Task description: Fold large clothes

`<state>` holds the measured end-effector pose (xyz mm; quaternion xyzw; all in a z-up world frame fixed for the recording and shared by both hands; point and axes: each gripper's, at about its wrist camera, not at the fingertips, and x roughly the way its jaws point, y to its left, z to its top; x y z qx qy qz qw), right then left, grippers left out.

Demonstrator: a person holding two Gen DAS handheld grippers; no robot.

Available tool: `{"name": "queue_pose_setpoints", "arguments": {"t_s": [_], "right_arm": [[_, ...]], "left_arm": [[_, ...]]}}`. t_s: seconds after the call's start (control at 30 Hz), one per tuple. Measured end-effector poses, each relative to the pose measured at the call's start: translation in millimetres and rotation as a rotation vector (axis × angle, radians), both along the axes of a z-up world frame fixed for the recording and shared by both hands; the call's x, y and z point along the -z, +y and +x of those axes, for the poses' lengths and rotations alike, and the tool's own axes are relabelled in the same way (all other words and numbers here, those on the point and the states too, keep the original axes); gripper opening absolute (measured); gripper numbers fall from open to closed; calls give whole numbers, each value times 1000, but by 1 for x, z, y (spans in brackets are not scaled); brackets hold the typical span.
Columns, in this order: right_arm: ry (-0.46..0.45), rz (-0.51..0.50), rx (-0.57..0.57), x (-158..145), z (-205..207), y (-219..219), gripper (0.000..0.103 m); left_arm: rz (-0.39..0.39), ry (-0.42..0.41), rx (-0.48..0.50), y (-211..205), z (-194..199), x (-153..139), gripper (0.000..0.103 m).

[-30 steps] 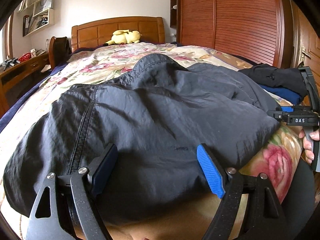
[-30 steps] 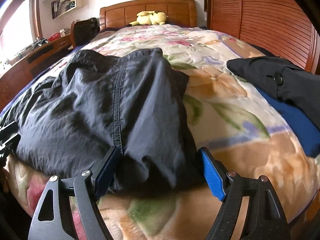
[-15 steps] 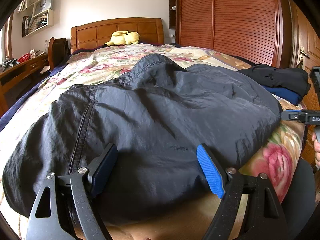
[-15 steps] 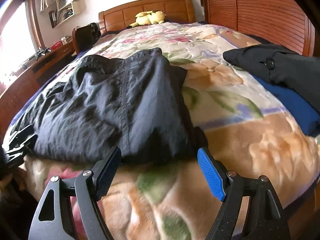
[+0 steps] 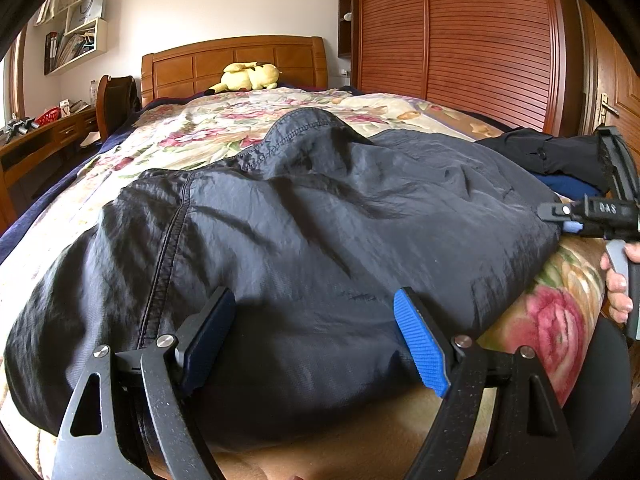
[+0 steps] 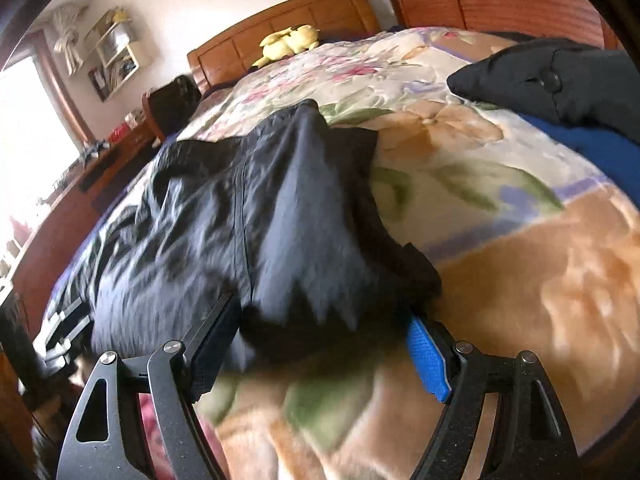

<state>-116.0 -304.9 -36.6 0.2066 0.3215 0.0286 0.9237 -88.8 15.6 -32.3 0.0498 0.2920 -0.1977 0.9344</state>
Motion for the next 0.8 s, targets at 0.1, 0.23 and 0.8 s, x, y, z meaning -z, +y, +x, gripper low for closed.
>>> {"name": "queue_pose_setpoints", "arguments": {"t_s": [0.1, 0.23, 0.8], "right_arm": [[3, 17, 10, 4, 5, -1, 81], [-14, -47, 3, 1, 6, 8, 40], [-243, -193, -164, -77, 4, 58, 9]], "left_arm": [[0, 0, 0, 0, 0, 0, 82], [-1, 0, 1, 0, 0, 0, 82], [-28, -6, -15, 18, -14, -24, 82]]}}
